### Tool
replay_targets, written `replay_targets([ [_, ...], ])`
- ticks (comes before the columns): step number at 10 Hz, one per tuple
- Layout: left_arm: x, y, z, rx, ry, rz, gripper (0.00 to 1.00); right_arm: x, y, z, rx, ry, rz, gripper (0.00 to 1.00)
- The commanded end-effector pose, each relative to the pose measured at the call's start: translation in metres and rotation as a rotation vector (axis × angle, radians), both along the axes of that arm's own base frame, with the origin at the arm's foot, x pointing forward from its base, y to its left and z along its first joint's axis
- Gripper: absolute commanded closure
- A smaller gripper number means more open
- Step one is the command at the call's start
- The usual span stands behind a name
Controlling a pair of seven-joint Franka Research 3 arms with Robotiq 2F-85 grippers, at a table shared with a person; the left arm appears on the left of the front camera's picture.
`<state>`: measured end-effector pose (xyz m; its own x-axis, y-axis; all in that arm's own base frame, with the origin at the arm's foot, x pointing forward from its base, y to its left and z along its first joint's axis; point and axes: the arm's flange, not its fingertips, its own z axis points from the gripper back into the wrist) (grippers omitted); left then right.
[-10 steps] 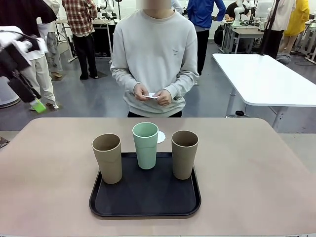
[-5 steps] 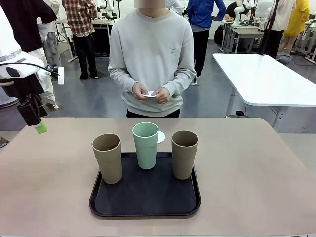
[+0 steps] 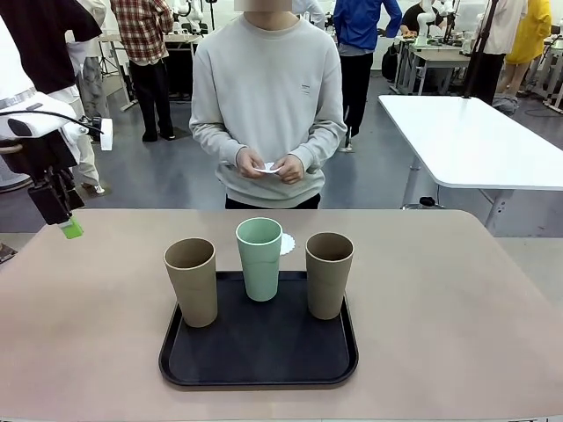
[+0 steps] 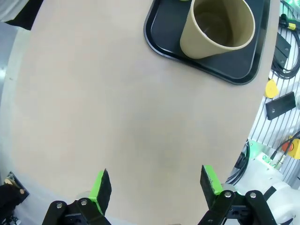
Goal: Place coasters on the table and set cups on them.
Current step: Pick up one Reusable plastic cup and place it on a coaster set by the human.
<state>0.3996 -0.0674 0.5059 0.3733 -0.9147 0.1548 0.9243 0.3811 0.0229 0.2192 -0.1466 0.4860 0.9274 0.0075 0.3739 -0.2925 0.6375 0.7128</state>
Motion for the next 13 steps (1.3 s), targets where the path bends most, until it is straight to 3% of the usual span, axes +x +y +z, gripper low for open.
replay_targets([
  [1,0.009,0.01,-0.002,-0.324,0.018,-0.143,0.0,0.001,0.001,0.0,0.012,-0.001,0.003,0.0],
  [3,0.015,0.023,-0.016,-0.644,-0.016,-0.277,0.0,0.001,0.001,0.0,0.012,-0.001,0.003,0.0],
  [5,0.028,0.018,-0.046,-0.779,-0.068,-0.355,0.0,0.001,0.001,0.0,0.012,-0.001,0.003,0.0],
  [6,0.033,0.017,-0.062,-0.84,-0.098,-0.329,0.0,0.001,0.001,0.0,0.012,-0.001,0.003,0.0],
  [8,0.038,0.021,-0.09,-0.893,-0.138,-0.338,0.0,0.001,0.001,0.0,0.012,-0.001,0.003,0.0],
  [9,0.04,0.023,-0.103,-0.918,-0.103,-0.325,0.0,0.001,0.001,0.0,0.012,-0.001,0.003,0.0],
  [13,0.04,0.043,-0.127,-0.953,-0.135,-0.292,0.0,0.001,0.001,0.0,0.012,-0.001,0.003,0.0],
])
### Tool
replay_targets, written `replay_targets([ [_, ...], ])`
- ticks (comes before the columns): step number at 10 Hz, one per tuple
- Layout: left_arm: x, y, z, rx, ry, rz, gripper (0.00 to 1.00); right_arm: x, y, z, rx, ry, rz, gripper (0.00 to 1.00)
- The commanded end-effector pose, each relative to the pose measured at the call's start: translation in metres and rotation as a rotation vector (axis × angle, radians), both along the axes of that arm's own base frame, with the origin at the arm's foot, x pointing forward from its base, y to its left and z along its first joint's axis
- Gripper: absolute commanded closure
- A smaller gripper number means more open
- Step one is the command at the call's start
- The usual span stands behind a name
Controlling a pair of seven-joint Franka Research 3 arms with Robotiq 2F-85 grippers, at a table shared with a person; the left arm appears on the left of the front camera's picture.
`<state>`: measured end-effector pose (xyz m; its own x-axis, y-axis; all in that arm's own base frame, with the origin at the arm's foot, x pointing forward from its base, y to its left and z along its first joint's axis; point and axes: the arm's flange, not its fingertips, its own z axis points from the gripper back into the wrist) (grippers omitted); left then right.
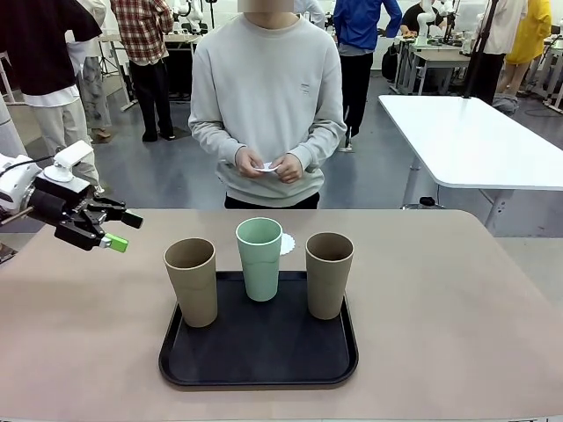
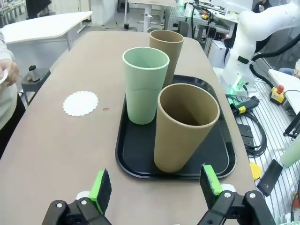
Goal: Place coasters on the table and set cups on them.
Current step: Pick up one Reusable plastic cup and place it on a coaster set by the human.
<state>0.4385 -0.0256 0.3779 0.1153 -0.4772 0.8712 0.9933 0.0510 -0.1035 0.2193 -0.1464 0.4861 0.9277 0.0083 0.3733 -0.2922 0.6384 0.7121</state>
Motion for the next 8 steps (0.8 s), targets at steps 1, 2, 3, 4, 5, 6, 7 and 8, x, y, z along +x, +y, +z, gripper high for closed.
replay_targets([
  [1,-0.002,-0.002,0.01,0.052,0.01,0.032,0.0,0.001,0.001,0.0,0.013,-0.002,0.003,0.0],
  [2,0.0,0.0,0.0,0.0,0.0,0.0,0.0,0.001,0.001,0.0,0.013,-0.002,0.003,0.0],
  [3,0.0,0.0,0.0,0.0,0.0,0.0,0.0,0.001,0.001,0.0,0.013,-0.002,0.003,0.0],
  [4,0.0,0.0,0.0,0.0,0.0,0.0,0.0,0.001,0.001,0.0,0.013,-0.002,0.003,0.0],
  [5,0.0,0.0,0.0,0.0,0.0,0.0,0.0,0.001,0.001,0.0,0.013,-0.002,0.003,0.0],
  [6,0.0,0.0,0.0,0.0,0.0,0.0,0.0,0.001,0.001,0.0,0.013,-0.002,0.003,0.0],
  [7,0.0,-0.001,0.0,0.012,0.0,0.002,0.0,0.001,0.001,0.0,0.013,-0.002,0.003,0.0],
  [8,-0.005,-0.007,-0.005,-0.035,-0.122,-0.066,0.0,0.001,0.001,0.0,0.013,-0.002,0.003,0.0],
])
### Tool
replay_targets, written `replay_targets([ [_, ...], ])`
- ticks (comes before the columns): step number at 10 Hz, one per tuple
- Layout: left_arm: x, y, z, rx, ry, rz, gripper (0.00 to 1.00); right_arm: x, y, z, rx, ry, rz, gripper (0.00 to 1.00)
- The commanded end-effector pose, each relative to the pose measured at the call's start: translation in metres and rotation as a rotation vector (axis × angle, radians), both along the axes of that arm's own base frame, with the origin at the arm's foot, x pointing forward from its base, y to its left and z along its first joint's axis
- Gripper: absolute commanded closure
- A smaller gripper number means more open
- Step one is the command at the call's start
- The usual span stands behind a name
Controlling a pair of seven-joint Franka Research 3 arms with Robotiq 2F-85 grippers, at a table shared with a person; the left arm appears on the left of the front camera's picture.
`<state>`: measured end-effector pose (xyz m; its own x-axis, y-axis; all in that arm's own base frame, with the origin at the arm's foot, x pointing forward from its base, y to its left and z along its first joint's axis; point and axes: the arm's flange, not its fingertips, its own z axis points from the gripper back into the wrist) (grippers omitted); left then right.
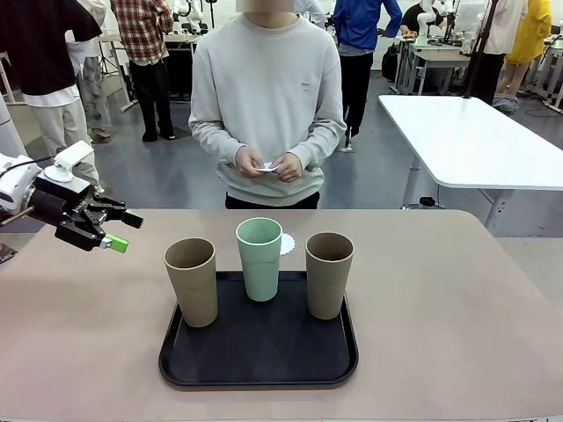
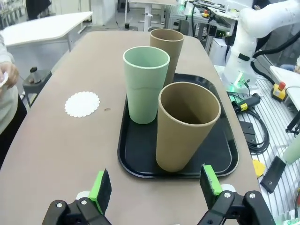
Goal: Place coasters on the table and set cups on them.
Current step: Pick up one Reusable plastic cup and place it on a coaster set by the human.
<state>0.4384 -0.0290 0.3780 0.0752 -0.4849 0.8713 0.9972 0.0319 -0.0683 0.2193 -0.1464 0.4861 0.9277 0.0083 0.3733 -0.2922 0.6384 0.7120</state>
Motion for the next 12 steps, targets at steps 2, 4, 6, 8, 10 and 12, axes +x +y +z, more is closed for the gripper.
replay_targets([
  [2,-0.009,-0.007,-0.02,-0.112,-0.016,-0.078,0.0,0.001,0.0,0.0,0.013,-0.002,0.003,0.0],
  [4,-0.018,-0.007,-0.036,-0.18,0.018,-0.098,0.0,0.001,0.0,0.0,0.013,-0.002,0.003,0.0],
  [6,-0.023,-0.007,-0.053,-0.222,0.072,-0.107,0.0,0.001,0.0,0.0,0.013,-0.002,0.003,0.0],
  [8,-0.026,-0.008,-0.066,-0.272,0.014,-0.119,0.0,0.001,0.0,0.0,0.013,-0.002,0.003,0.0],
  [10,-0.028,-0.01,-0.081,-0.353,-0.017,-0.123,0.0,0.001,0.0,0.0,0.013,-0.002,0.003,0.0],
  [12,-0.025,-0.015,-0.091,-0.382,-0.027,-0.116,0.0,0.001,0.0,0.0,0.013,-0.002,0.003,0.0],
])
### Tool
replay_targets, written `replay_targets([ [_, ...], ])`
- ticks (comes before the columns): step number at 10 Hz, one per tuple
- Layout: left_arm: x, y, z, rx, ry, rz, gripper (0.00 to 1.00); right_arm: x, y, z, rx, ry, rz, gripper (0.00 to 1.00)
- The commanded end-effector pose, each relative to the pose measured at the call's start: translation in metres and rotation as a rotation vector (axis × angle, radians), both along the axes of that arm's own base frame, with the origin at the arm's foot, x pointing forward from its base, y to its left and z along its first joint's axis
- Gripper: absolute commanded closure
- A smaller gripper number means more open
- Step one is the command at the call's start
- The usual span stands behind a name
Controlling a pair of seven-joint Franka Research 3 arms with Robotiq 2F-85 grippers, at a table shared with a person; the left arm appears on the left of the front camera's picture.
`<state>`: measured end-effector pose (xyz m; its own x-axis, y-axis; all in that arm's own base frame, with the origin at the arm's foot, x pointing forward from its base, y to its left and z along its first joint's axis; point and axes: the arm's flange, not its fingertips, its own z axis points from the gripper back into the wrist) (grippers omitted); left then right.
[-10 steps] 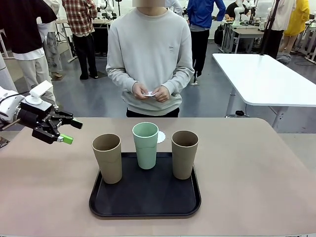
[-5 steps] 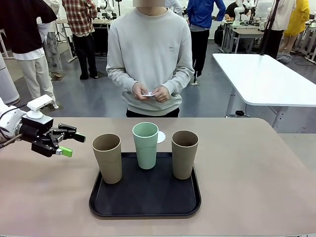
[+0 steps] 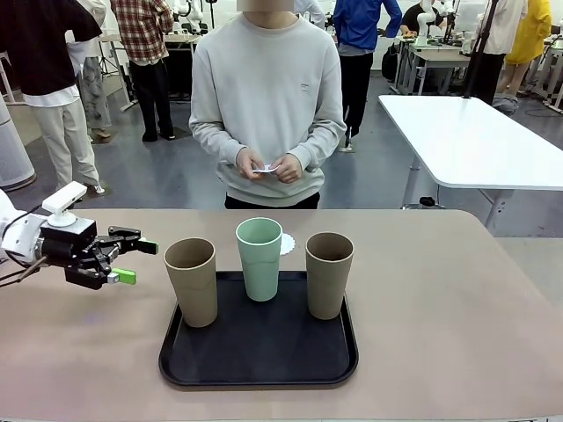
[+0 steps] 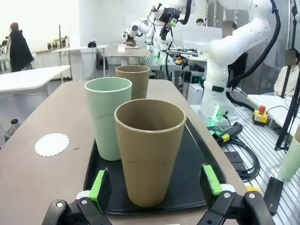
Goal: Place coasters on the table and set cups on them.
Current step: Pick up one Reusable plastic cup and place it on a coaster set by the human.
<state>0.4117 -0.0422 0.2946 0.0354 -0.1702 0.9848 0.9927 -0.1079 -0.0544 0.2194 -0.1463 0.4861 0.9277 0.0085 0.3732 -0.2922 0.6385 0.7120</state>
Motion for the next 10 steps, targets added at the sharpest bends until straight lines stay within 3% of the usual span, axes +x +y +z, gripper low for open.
replay_targets([
  [1,0.003,-0.006,-0.013,-0.031,-0.003,0.004,0.0,0.001,0.0,0.0,0.013,-0.002,0.003,0.0],
  [10,0.024,-0.046,-0.024,0.036,0.009,0.018,0.0,0.001,0.0,0.0,0.013,-0.002,0.003,0.0],
])
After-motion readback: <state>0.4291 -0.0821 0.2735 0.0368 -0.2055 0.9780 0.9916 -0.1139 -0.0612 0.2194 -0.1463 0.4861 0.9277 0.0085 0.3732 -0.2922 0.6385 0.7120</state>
